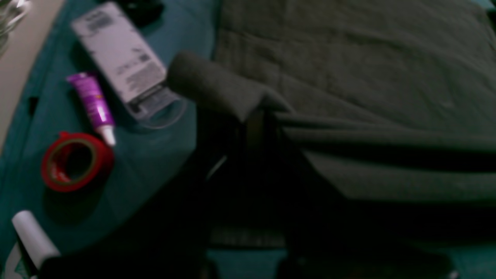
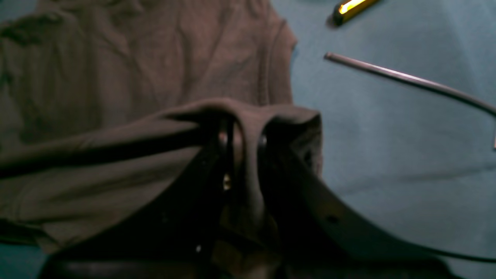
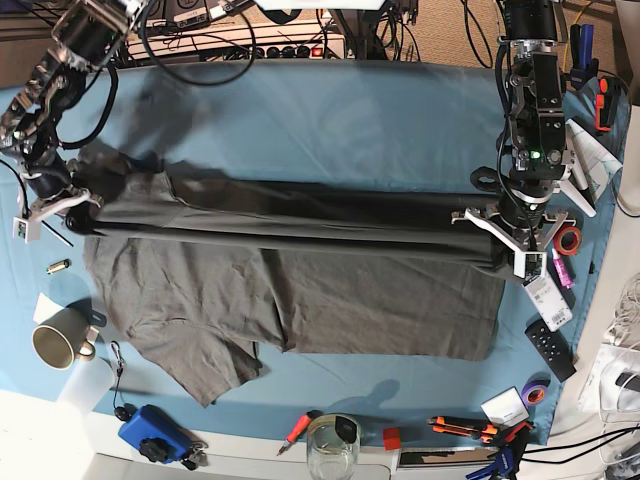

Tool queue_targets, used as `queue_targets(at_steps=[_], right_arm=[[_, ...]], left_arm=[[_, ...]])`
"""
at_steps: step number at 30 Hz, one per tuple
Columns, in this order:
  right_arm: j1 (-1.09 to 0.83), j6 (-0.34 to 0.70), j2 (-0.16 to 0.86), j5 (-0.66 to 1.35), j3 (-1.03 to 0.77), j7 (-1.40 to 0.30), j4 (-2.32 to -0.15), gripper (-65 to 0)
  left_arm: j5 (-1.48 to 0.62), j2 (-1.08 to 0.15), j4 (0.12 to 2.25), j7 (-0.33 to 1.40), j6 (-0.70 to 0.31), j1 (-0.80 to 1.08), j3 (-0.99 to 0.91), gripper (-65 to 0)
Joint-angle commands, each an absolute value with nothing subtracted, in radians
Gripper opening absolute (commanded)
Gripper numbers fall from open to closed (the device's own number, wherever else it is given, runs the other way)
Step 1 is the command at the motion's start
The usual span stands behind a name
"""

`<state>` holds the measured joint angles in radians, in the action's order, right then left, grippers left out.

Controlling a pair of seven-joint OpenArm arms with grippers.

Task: Fold the T-shirt properly
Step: 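Lift both grippers and fold the collar edge over toward the hem, then lower the folded edge onto the shirt body with both grippers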

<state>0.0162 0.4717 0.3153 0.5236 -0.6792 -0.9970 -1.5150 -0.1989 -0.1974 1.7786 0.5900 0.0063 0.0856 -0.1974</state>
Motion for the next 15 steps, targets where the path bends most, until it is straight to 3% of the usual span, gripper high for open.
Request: queue_targets(at_steps=[1,15], right_arm=[[0.047,0.451,0.349,0.5,-0.693,-0.963,-1.521,-65.0],[0.07,0.453,0.349,0.496,-0.693,-0.949,-1.483,-65.0]], left_arm=[[-0.161,-0.215,1.792,0.561,0.04,0.069,-0.212,-65.0],[-0.16,-0.183,1.635,0.552,0.0,0.002,-0.212,-65.0]])
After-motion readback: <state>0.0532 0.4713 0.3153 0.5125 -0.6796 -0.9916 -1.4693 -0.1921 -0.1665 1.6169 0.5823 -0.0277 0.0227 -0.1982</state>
